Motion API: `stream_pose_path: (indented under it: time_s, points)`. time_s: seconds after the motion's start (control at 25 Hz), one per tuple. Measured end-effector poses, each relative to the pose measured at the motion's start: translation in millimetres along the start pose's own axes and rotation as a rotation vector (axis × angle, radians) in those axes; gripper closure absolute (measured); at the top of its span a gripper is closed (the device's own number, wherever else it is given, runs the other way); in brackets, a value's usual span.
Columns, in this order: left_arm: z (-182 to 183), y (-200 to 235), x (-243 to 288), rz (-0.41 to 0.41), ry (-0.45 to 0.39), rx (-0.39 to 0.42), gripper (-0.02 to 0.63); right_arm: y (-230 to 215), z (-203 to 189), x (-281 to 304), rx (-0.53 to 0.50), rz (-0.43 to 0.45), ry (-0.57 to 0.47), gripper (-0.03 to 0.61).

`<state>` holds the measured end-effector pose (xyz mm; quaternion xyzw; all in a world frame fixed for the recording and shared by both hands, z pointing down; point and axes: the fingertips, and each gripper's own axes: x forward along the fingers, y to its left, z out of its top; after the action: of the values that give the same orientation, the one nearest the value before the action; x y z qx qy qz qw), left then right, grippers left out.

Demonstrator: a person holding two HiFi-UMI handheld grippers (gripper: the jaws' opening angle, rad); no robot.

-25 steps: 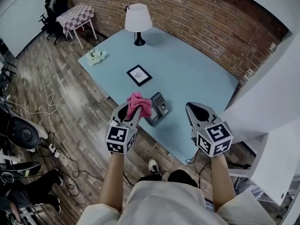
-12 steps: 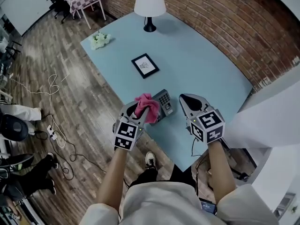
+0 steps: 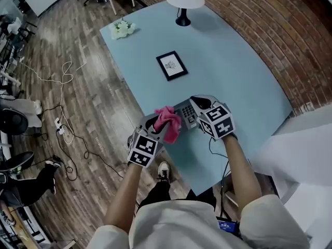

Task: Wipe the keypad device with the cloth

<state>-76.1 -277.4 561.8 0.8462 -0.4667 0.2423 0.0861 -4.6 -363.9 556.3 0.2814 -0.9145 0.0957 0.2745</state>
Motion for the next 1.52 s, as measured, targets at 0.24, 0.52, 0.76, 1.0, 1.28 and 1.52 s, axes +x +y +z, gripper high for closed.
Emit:
stream_pose_path:
  time_s: [0.24, 0.52, 0.76, 1.0, 1.28, 1.52]
  points:
    - [-7, -8, 3, 0.007, 0.012, 0.034, 0.456, -4, -12, 13, 0.022, 0.056, -0.006, 0.555]
    - [-15, -21, 4, 0.038, 0.042, 0.199, 0.456, -2, -11, 14, 0.059, 0.085, -0.021, 0.555]
    - [-32, -42, 12, -0.034, 0.047, 0.125, 0.456, -5, -9, 13, 0.113, 0.099, -0.059, 0.555]
    - [-48, -57, 20, -0.077, 0.081, 0.115, 0.456, -5, -10, 11, 0.149, 0.121, -0.071, 0.555]
    - [-74, -62, 23, -0.116, 0.141, 0.110, 0.456, -5, -12, 10, 0.176, 0.122, -0.085, 0.555]
    - [-88, -61, 24, -0.134, 0.180, 0.101, 0.456, -10, -13, 7, 0.202, 0.103, -0.096, 0.555]
